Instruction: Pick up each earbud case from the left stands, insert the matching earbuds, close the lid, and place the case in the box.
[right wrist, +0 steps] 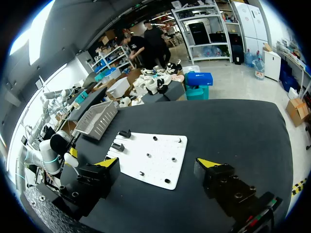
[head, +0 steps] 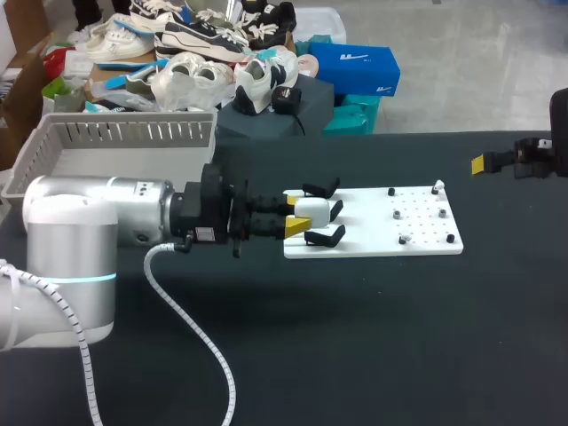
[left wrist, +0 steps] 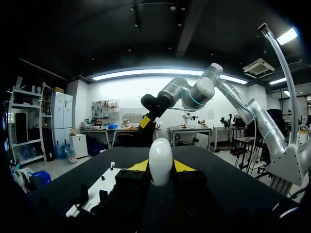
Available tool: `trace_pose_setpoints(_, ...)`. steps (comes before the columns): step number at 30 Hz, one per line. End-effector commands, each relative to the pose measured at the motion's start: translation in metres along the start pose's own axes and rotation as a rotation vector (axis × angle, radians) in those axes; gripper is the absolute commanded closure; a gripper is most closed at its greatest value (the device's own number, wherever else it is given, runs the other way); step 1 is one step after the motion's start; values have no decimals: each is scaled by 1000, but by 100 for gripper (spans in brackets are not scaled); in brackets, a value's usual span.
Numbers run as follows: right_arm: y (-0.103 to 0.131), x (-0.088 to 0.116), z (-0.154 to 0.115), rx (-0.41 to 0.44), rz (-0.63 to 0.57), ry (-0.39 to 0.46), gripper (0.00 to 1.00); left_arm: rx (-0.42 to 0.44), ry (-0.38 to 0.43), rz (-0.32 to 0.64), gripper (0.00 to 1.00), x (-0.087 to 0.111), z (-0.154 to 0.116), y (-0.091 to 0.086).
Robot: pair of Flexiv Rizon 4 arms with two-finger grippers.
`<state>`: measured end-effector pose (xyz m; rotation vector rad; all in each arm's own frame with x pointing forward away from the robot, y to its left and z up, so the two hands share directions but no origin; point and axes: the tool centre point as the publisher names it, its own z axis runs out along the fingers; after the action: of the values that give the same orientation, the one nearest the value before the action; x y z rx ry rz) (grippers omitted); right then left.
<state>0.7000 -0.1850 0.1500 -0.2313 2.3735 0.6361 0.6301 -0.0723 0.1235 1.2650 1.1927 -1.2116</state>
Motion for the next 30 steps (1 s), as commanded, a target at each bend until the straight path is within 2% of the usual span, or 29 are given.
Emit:
trace_pose_setpoints(1, 0, 0, 0, 0, 0, 0, 0, -22, 0, 2, 100, 0, 1, -3)
trace_pose_setpoints(25, 0, 0, 0, 0, 0, 0, 0, -22, 0, 2, 100, 0, 1, -3)
trace_pose_setpoints(30, 0, 0, 0, 0, 0, 0, 0, 31, 13, 78, 100, 6, 17, -1)
